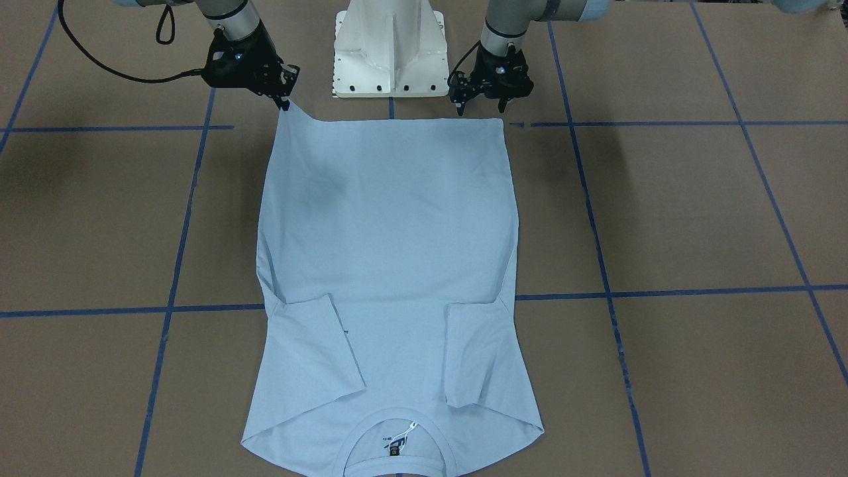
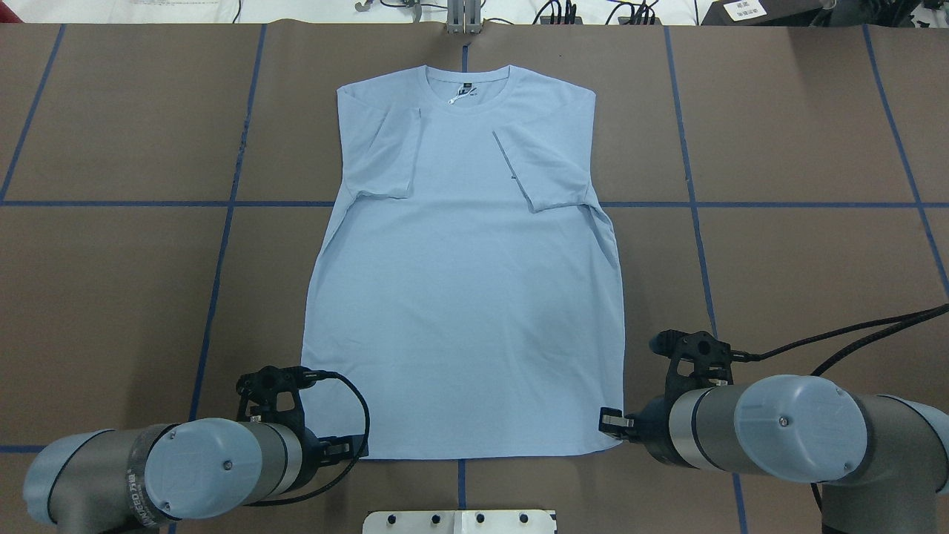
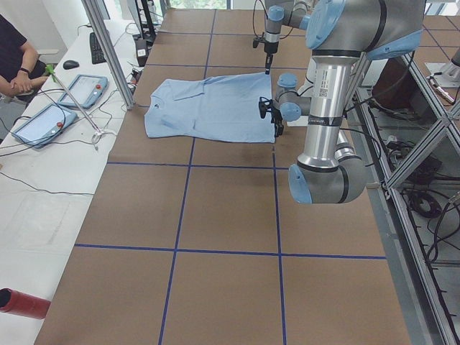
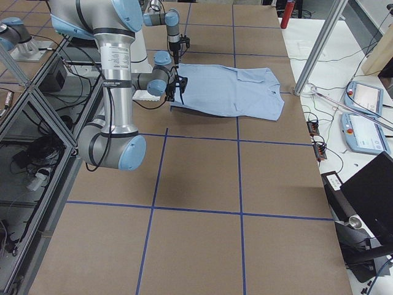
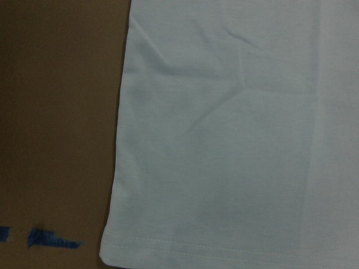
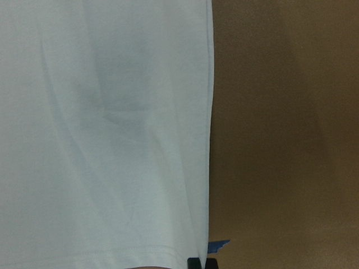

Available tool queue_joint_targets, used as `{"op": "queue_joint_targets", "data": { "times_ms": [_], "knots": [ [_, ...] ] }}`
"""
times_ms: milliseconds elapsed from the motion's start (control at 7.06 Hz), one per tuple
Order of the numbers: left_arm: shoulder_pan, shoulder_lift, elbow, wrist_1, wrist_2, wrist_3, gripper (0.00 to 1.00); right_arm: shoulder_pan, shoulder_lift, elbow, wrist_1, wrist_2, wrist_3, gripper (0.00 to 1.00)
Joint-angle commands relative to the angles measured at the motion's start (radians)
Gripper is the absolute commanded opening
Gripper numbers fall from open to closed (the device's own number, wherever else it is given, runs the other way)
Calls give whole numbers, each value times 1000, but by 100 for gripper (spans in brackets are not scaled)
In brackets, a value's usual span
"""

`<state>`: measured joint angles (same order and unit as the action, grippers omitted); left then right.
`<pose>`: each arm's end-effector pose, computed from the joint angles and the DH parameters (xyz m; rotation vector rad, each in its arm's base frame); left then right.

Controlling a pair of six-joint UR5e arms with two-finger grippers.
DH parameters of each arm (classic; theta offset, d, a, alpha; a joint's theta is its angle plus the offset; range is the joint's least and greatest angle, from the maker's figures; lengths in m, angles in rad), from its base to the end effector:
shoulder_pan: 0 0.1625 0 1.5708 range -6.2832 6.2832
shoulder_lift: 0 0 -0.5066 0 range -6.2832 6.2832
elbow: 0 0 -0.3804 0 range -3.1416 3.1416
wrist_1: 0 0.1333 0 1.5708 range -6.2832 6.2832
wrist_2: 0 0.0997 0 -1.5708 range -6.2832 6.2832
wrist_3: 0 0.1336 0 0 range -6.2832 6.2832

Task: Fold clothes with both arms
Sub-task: 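Position the left gripper at the other hem corner and grasp both corners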

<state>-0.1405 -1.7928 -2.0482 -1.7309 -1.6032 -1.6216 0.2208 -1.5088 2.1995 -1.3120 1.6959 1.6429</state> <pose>0.5452 -0.2074 0.4234 0.0082 0.8610 -0.1654 -0.4530 -0.2212 0.4219 -0.0449 -0.9560 0.2109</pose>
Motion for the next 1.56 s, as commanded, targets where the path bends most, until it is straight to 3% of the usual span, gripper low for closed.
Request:
{"op": "queue_joint_targets", "data": {
  "times_ms": [0, 850, 1417],
  "knots": [
    [-2, 0, 8, 54, 43, 3, 99, 0, 4, -1, 0, 1, 0, 0],
    [-14, 3, 19, 73, 45, 2, 87, 0, 6, -1, 0, -1, 0, 0],
    [-11, 3, 34, 71, 43, -4, 65, 2, 6, 0, 0, -1, 0, 0]
  ]
}}
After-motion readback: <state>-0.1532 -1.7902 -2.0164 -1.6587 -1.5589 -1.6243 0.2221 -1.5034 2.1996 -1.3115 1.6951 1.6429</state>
